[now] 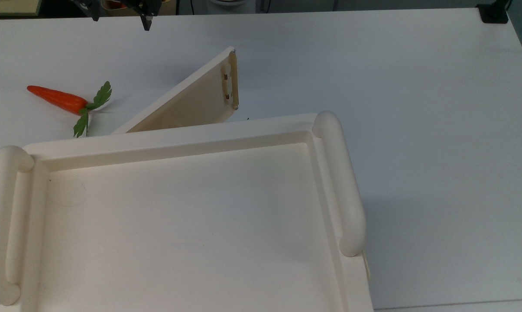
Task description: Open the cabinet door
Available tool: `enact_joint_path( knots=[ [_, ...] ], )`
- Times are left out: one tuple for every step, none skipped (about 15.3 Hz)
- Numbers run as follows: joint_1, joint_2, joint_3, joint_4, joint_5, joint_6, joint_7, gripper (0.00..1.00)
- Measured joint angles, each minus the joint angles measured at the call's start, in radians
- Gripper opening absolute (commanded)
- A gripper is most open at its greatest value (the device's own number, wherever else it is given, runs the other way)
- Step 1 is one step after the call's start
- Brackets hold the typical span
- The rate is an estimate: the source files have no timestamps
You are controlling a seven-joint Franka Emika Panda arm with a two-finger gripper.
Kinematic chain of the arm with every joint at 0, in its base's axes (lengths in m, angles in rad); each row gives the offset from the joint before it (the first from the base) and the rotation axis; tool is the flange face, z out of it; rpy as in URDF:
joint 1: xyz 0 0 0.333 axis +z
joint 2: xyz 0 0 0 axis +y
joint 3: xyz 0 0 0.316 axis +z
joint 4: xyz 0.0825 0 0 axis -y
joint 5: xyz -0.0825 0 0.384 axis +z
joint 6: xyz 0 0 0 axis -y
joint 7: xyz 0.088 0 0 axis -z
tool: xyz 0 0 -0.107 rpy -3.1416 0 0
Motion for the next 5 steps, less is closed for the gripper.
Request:
enact_joint_path(
  knots=[
    [0.000, 0.000, -0.001, 0.000, 0.000, 0.000, 0.000, 1.00],
    [0.000, 0.000, -0.002, -0.001, 0.000, 0.000, 0.000, 1.00],
    [0.000, 0.000, -0.003, -0.001, 0.000, 0.000, 0.000, 1.00],
    [0.000, 0.000, -0.006, -0.001, 0.000, 0.000, 0.000, 1.00],
    [0.000, 0.000, -0.011, -0.001, 0.000, 0.000, 0.000, 1.00]
  ],
)
